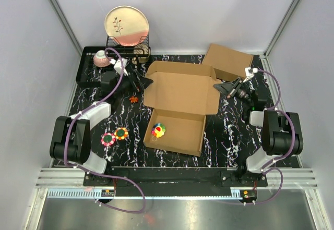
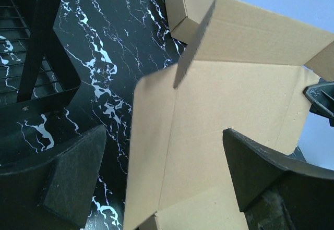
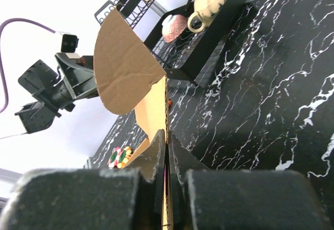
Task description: Fold the paper box
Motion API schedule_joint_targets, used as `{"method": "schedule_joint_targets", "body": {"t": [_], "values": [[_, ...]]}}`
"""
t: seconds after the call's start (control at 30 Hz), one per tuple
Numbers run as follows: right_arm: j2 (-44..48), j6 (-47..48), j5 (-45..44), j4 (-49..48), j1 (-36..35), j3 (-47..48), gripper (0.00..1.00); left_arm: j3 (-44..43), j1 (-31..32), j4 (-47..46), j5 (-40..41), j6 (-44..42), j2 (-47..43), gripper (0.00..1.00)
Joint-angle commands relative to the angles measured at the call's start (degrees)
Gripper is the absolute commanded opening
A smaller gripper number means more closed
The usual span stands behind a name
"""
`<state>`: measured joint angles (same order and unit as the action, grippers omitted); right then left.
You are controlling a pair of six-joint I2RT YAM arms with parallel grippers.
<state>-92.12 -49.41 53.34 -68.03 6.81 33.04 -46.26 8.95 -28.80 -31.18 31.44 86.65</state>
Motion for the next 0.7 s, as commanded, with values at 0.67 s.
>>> {"method": "schedule_joint_targets", "body": {"t": [0.67], "values": [[1.4, -0.3, 3.5, -1.9, -1.4, -0.3, 0.0, -0.8, -0.2, -9.8, -3.7, 1.3, 4.6, 0.66]]}}
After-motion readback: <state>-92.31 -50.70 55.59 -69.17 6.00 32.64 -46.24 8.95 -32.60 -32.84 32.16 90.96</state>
